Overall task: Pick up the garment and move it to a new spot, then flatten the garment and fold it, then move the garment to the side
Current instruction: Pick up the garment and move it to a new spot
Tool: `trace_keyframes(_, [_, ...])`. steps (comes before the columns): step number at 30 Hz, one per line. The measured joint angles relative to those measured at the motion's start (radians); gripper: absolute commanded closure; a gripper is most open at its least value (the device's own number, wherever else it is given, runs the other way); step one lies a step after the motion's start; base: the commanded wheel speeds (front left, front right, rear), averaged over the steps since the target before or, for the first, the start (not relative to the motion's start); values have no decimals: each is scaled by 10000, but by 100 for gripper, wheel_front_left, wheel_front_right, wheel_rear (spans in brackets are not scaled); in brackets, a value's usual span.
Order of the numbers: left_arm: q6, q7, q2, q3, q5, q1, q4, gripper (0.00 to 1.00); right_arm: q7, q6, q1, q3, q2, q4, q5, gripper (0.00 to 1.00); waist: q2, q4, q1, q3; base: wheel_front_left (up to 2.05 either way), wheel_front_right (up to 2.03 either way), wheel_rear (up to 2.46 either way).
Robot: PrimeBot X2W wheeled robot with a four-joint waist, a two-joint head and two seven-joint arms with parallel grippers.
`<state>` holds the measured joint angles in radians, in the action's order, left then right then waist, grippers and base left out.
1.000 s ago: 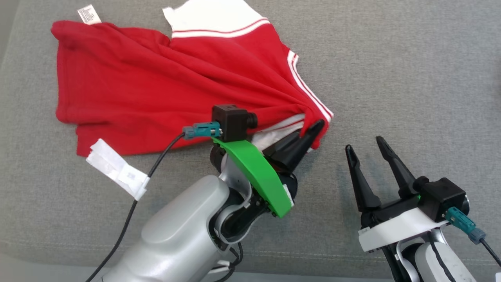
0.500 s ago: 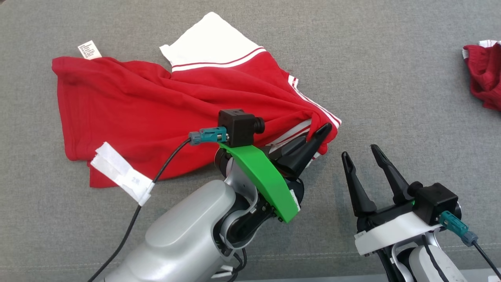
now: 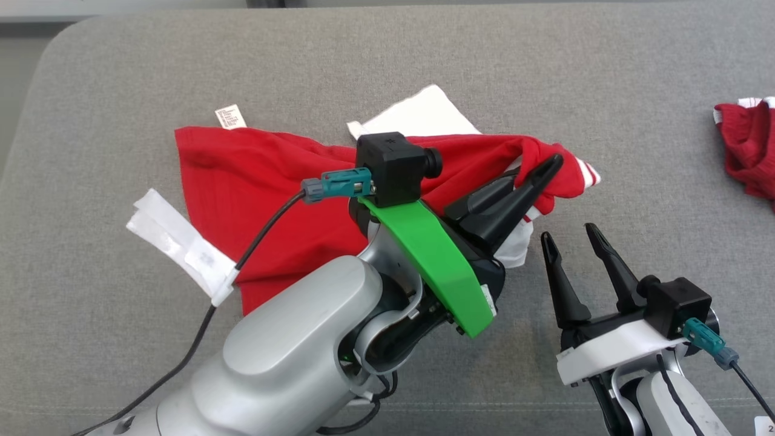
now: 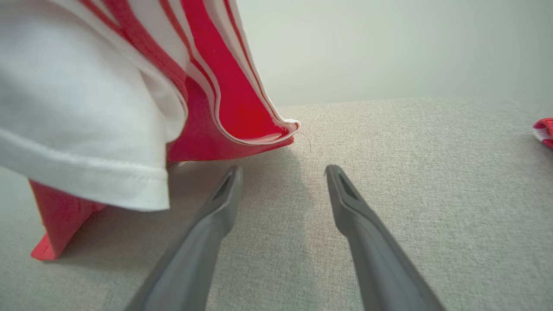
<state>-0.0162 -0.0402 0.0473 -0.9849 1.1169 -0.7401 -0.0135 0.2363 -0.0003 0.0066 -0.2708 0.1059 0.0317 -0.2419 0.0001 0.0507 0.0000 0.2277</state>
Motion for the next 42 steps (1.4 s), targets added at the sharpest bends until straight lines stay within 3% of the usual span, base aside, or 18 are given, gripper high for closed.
trace_keyframes(4, [445, 226, 376, 280, -265, -230, -713, 100, 21, 0, 199, 109, -6, 263, -73, 0, 0, 126, 0, -441, 0, 0, 0])
trace_keyframes(10, [1177, 1072, 1712, 1026, -328, -705, -2192, 100, 25, 4, 618, 33, -65, 525, -148, 0, 0, 407, 0, -1149, 0, 0, 0])
trace_keyframes(18, [1411, 2424, 2830, 2251, 77, -1295, -3264, 100, 69, 113, 722, -242, -169, 510, -194, 0, 0, 769, 0, -1750, 0, 0, 0])
trace_keyframes(24, [1411, 3233, 4021, 2780, -111, -1575, -2088, 98, 98, 357, 609, -970, -403, 435, -184, 0, 0, 691, 0, -1757, 0, 0, 0])
trace_keyframes(30, [1409, 3950, 4067, 2362, -228, -1638, -1026, 95, 111, 234, 434, -934, -431, 211, -130, 0, 0, 231, 0, -1444, 0, 0, 0])
trace_keyframes(38, [1396, 4322, 4236, 1392, -2019, -2909, 458, 93, 138, -159, 437, -673, -451, 15, -128, 0, 0, -637, 0, -574, 0, 0, 0])
trace_keyframes(41, [1266, 4295, 4180, 1384, -2107, -3197, 915, 89, 140, -209, 437, -658, -464, -134, -128, 0, 0, -992, 0, -218, 0, 0, 0])
trace_keyframes(42, [1208, 4263, 4126, 1375, -2107, -3243, 1066, 83, 142, -278, 436, -662, -477, -205, -128, 0, 0, -1112, 0, -99, 0, 0, 0])
